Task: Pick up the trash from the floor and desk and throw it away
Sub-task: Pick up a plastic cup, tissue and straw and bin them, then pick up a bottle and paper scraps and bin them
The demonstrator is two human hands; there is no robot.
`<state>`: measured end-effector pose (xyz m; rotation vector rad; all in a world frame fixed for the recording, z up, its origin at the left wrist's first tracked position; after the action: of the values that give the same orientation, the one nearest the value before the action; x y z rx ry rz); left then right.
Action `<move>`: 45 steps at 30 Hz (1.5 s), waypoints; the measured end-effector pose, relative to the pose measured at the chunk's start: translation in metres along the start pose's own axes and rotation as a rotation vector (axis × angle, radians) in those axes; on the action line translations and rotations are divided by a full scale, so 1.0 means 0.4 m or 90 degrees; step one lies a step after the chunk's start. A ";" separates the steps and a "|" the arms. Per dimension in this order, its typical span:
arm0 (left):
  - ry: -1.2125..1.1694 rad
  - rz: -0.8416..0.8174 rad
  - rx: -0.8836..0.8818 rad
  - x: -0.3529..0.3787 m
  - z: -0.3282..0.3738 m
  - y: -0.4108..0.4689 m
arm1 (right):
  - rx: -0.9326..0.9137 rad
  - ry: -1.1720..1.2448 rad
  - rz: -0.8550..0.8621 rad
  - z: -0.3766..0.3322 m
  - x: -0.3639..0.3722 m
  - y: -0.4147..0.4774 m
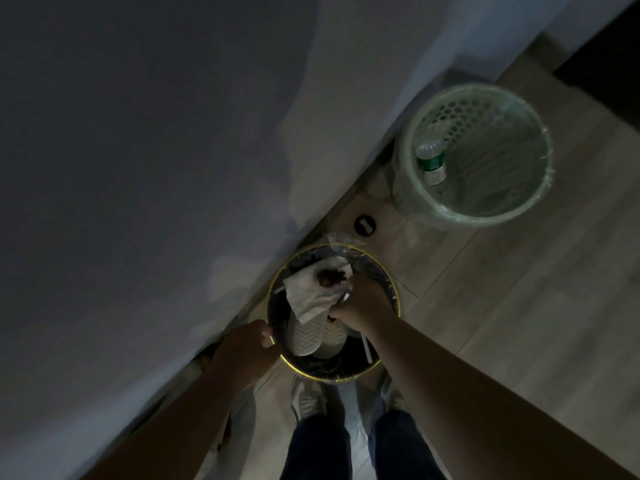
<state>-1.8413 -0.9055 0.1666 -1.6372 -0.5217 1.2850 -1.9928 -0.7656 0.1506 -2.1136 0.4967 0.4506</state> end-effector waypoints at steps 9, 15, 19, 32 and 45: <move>0.048 0.040 0.061 -0.070 0.030 -0.116 | -0.024 -0.154 -0.015 -0.027 -0.073 -0.149; 0.128 0.093 0.090 -0.189 0.063 -0.321 | -0.123 -0.226 -0.003 -0.144 -0.204 -0.333; 0.119 0.099 0.111 -0.282 0.090 -0.503 | -0.232 -0.291 -0.016 -0.252 -0.333 -0.488; -0.034 0.333 0.209 -0.584 0.125 -1.218 | -0.564 -0.401 0.103 -0.644 -0.826 -1.003; -0.185 0.768 0.054 -0.684 -0.216 -1.841 | -0.965 -0.480 0.123 -1.110 -0.850 -1.468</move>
<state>-1.7008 -0.8242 0.9399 -1.7115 0.4787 2.3729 -1.9284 -0.7679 0.9592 -2.8902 -0.2415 2.1296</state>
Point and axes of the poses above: each hand's wrist, its own y-axis towards the middle knuckle, its own x-axis out of the palm, z = x × y, the point moved 1 cm from there along y, towards the middle knuckle, and after that the axes turned 15 degrees about -x, right-handed, at the moved point
